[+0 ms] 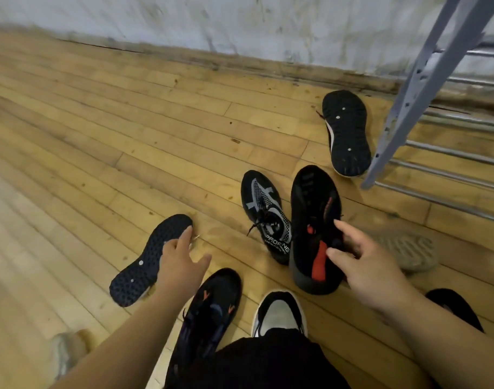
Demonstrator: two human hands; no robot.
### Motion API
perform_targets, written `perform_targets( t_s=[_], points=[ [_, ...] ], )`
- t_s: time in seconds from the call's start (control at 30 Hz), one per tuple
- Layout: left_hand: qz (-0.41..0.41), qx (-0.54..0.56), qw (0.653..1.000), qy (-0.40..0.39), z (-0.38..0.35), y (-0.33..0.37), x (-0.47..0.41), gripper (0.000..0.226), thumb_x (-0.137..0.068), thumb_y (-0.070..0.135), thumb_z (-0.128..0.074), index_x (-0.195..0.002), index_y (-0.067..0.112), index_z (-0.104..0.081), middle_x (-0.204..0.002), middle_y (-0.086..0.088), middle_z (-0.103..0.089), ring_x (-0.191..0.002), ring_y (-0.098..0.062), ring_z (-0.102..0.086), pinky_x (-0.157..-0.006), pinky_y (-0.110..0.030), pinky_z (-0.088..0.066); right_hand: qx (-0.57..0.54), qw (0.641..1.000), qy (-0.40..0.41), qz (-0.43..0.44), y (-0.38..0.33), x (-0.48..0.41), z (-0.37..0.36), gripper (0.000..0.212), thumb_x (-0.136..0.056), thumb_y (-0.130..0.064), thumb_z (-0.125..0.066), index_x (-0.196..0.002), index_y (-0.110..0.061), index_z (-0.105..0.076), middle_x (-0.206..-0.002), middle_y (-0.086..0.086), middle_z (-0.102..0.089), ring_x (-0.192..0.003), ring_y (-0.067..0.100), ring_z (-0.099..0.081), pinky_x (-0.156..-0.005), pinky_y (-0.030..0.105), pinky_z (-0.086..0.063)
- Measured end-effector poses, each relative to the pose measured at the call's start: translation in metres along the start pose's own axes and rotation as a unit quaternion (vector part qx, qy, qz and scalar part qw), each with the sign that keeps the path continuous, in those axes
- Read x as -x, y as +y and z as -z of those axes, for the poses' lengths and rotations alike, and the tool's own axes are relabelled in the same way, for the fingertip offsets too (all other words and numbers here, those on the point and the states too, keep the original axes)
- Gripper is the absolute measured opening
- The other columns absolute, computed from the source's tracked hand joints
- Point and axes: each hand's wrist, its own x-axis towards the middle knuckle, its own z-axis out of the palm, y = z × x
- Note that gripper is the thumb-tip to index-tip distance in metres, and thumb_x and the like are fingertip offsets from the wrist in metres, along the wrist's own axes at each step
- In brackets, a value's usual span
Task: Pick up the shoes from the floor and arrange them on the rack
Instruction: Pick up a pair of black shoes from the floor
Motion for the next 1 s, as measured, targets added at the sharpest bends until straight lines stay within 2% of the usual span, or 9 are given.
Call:
perform_targets(
  t_s=[0.17,0.33,0.5,0.6,0.7,0.77,0.83,0.9,1.0],
  points=[
    [0.052,-0.102,0.993,-0.012,0.018,-0.051,-0.014,0.089,-0.090,0.056,-0.064,-0.161,0.042,-0.012,-0.163,-0.007,-0.023,-0.145,-0.037,-0.028,-0.112,-0.056,-0.038,0.015,0.998,-0.050,0.019,-0.018,-0.003,-0.033,0.058,-0.101,-0.015,-0.065,-0.151,-0.038,-0.047,-0.137,-0.013,-0.056,-0.122,0.006,-0.055,-0.093,0.021,-0.046],
    [-0.002,-0.024,0.997,-0.068,-0.001,-0.069,0.025,0.095,-0.087,0.059,-0.069,-0.161,0.045,-0.012,-0.159,0.000,-0.033,-0.142,-0.025,-0.041,-0.112,-0.042,-0.041,0.017,0.996,-0.086,0.011,-0.031,-0.001,-0.065,0.057,-0.101,-0.015,-0.064,-0.152,-0.034,-0.047,-0.120,-0.023,-0.058,-0.114,0.000,-0.059,-0.087,0.015,-0.048],
    [0.002,0.029,0.987,-0.158,-0.032,-0.087,0.069,0.091,-0.089,0.053,-0.070,-0.159,0.052,-0.012,-0.143,0.005,-0.044,-0.125,-0.018,-0.053,-0.104,-0.034,-0.047,0.048,0.993,-0.104,-0.004,-0.040,0.007,-0.086,0.058,-0.101,-0.013,-0.065,-0.151,-0.035,-0.048,-0.128,-0.012,-0.061,-0.117,0.007,-0.061,-0.078,0.010,-0.049],
    [-0.015,0.013,0.988,-0.156,-0.038,-0.097,0.073,0.079,-0.097,0.041,-0.062,-0.156,0.057,-0.013,-0.126,0.007,-0.047,-0.109,-0.013,-0.056,-0.098,-0.034,-0.050,0.055,0.992,-0.112,-0.013,-0.042,0.012,-0.095,0.058,-0.100,-0.011,-0.065,-0.152,-0.032,-0.048,-0.133,-0.007,-0.062,-0.126,0.014,-0.060,-0.092,0.022,-0.053],
    [-0.018,0.048,0.989,-0.142,-0.036,-0.104,0.071,0.066,-0.103,0.025,-0.054,-0.153,0.057,-0.026,-0.136,0.007,-0.053,-0.123,-0.018,-0.055,-0.107,-0.034,-0.045,0.075,0.990,-0.116,-0.017,-0.042,0.016,-0.100,0.059,-0.099,-0.012,-0.066,-0.151,-0.033,-0.048,-0.138,0.000,-0.064,-0.126,0.015,-0.061,-0.106,0.036,-0.052],
    [0.023,0.117,0.987,-0.106,-0.032,-0.107,0.067,0.057,-0.104,0.017,-0.049,-0.151,0.049,-0.041,-0.141,0.006,-0.060,-0.127,-0.020,-0.058,-0.109,-0.038,-0.047,0.093,0.988,-0.125,-0.012,-0.043,0.018,-0.103,0.059,-0.099,-0.012,-0.066,-0.152,-0.032,-0.048,-0.136,0.000,-0.064,-0.123,0.014,-0.063,-0.101,0.032,-0.054],
    [0.075,0.195,0.976,-0.059,-0.024,-0.107,0.060,0.054,-0.105,0.014,-0.047,-0.149,0.045,-0.047,-0.116,-0.001,-0.071,-0.097,-0.025,-0.070,-0.089,-0.042,-0.061,0.103,0.985,-0.141,-0.012,-0.046,0.019,-0.107,0.058,-0.100,-0.012,-0.066,-0.151,-0.032,-0.048,-0.131,-0.001,-0.066,-0.115,0.009,-0.065,-0.087,0.020,-0.055],
    [0.089,0.236,0.967,-0.036,-0.012,-0.107,0.052,0.057,-0.104,0.013,-0.053,-0.152,0.042,-0.043,-0.097,-0.001,-0.068,-0.077,-0.022,-0.068,-0.073,-0.042,-0.063,0.129,0.978,-0.162,-0.008,-0.050,0.018,-0.113,0.059,-0.099,-0.012,-0.066,-0.151,-0.032,-0.048,-0.135,0.000,-0.065,-0.118,0.012,-0.065,-0.089,0.022,-0.057],
    [0.083,0.237,0.967,-0.031,0.009,-0.113,0.051,0.069,-0.099,0.028,-0.065,-0.155,0.048,-0.031,-0.118,0.008,-0.062,-0.086,-0.009,-0.068,-0.073,-0.033,-0.059,0.195,0.960,-0.202,-0.006,-0.061,0.014,-0.123,0.058,-0.096,-0.017,-0.071,-0.147,-0.038,-0.052,-0.144,0.004,-0.061,-0.130,0.020,-0.060,-0.108,0.045,-0.052]
  ],
)
